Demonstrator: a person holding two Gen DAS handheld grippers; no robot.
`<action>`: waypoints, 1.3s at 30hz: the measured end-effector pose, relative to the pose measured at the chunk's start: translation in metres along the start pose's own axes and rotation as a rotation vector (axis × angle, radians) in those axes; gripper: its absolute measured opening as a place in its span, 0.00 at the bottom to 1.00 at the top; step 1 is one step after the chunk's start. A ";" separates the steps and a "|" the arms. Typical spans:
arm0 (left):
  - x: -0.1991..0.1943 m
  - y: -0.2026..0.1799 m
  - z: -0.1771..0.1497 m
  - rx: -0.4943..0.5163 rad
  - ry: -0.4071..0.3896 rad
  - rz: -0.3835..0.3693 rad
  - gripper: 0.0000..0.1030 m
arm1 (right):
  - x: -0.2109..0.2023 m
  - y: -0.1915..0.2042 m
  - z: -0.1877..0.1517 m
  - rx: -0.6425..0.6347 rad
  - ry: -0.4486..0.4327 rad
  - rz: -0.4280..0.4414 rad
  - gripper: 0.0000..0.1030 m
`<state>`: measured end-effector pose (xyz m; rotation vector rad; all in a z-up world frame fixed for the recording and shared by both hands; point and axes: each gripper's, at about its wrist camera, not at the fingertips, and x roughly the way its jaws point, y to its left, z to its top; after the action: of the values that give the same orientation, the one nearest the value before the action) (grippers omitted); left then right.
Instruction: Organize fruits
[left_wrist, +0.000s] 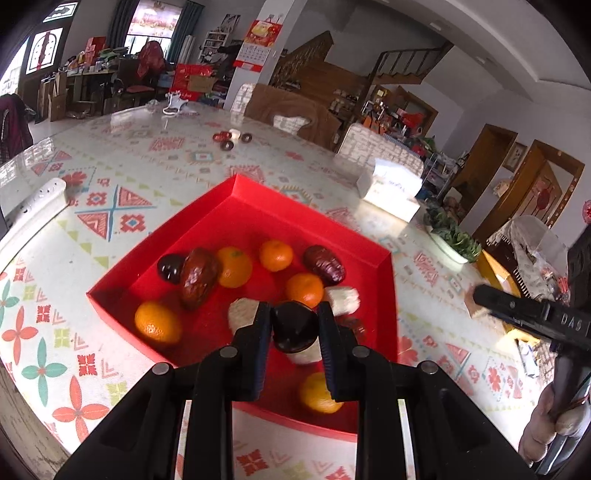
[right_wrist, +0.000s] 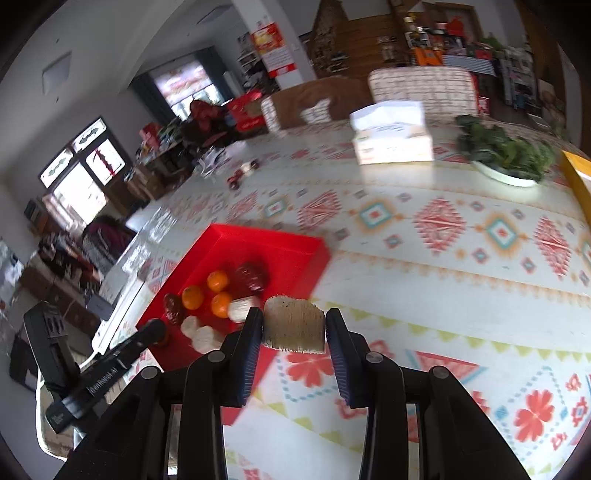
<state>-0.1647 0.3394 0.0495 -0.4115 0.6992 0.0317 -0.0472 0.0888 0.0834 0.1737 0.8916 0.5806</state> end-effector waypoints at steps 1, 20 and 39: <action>0.003 0.002 0.000 0.004 0.007 0.003 0.23 | 0.007 0.005 0.001 -0.008 0.009 0.003 0.38; 0.017 0.002 0.008 0.063 0.003 0.062 0.51 | 0.109 0.029 0.024 -0.070 0.113 -0.055 0.39; -0.018 -0.048 0.006 0.183 -0.124 0.151 0.68 | 0.017 -0.001 -0.004 -0.019 -0.090 -0.097 0.62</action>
<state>-0.1672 0.2995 0.0816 -0.1786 0.6039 0.1338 -0.0416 0.0969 0.0692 0.1382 0.8022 0.4870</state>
